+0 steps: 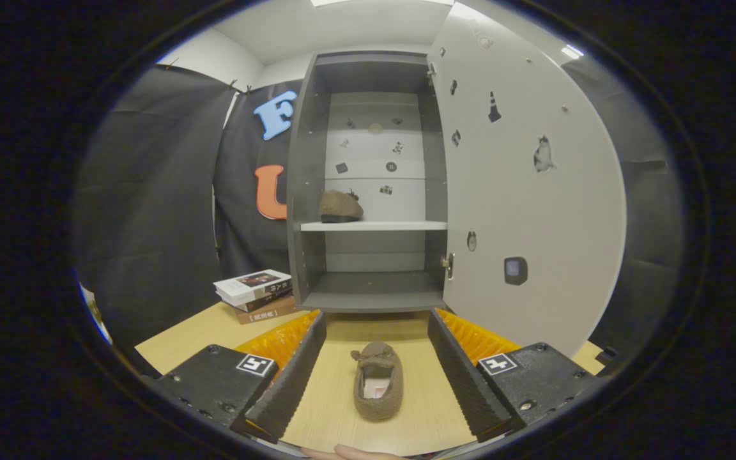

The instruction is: Open the shoe cabinet door, grab the shoes and put them into the shoe cabinet, then close the shoe cabinet door.

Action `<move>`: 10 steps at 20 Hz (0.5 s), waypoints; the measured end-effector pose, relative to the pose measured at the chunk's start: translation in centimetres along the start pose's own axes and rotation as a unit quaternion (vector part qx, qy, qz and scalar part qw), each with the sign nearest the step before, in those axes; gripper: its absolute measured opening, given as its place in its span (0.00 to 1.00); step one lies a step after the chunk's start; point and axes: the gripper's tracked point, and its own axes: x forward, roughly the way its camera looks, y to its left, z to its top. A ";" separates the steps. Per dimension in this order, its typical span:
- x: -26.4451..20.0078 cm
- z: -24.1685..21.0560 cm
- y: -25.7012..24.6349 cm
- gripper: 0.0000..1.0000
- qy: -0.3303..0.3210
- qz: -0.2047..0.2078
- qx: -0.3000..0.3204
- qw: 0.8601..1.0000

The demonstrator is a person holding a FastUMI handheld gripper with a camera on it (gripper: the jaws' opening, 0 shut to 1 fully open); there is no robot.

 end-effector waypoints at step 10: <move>7.3 -12.0 2.9 1.00 0.090 -0.013 0.010 0.996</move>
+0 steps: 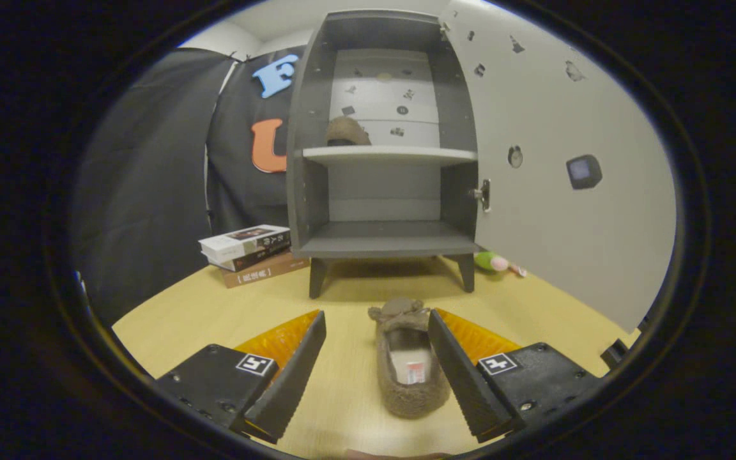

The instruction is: Open the shoe cabinet door, grab the shoes and put them into the shoe cabinet, then close the shoe cabinet door.

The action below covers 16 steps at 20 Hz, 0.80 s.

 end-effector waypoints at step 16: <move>7.1 -4.4 -1.3 0.09 0.119 0.002 0.024 0.993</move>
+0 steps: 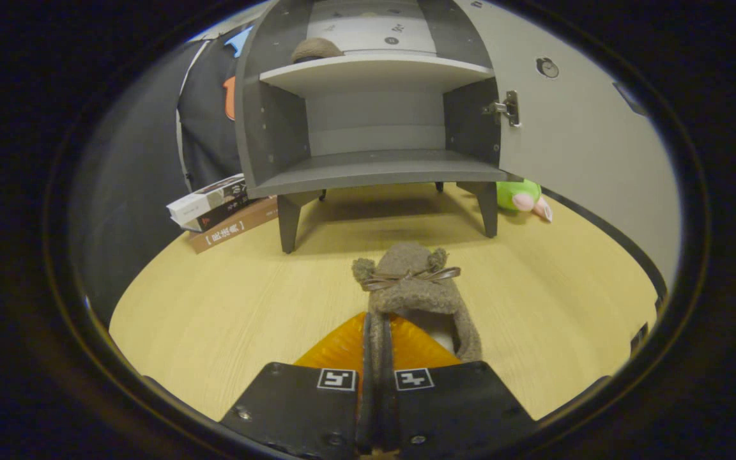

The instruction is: Open the shoe cabinet door, grab the shoes and put them into the shoe cabinet, then close the shoe cabinet door.

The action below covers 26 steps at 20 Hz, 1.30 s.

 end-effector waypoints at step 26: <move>-15.8 24.8 -0.3 0.06 -0.158 -0.024 -0.033 0.987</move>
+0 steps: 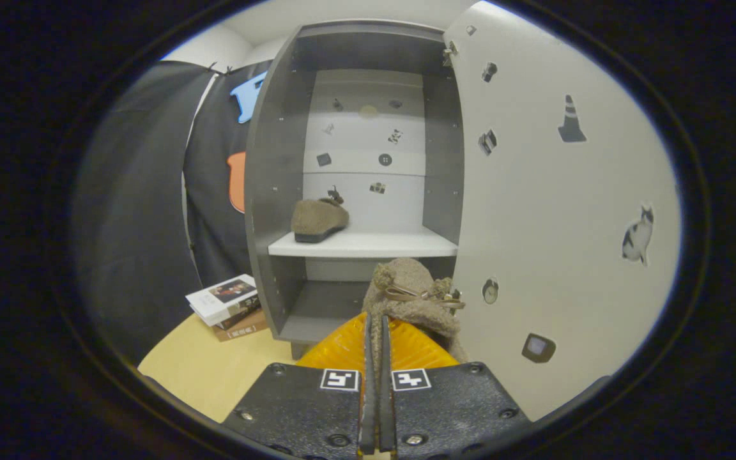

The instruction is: Open the shoe cabinet door, grab the shoes and put them into the shoe cabinet, then close the shoe cabinet door.

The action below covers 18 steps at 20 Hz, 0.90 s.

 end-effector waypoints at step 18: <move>16.4 15.2 -0.8 0.06 -0.092 0.039 0.023 0.995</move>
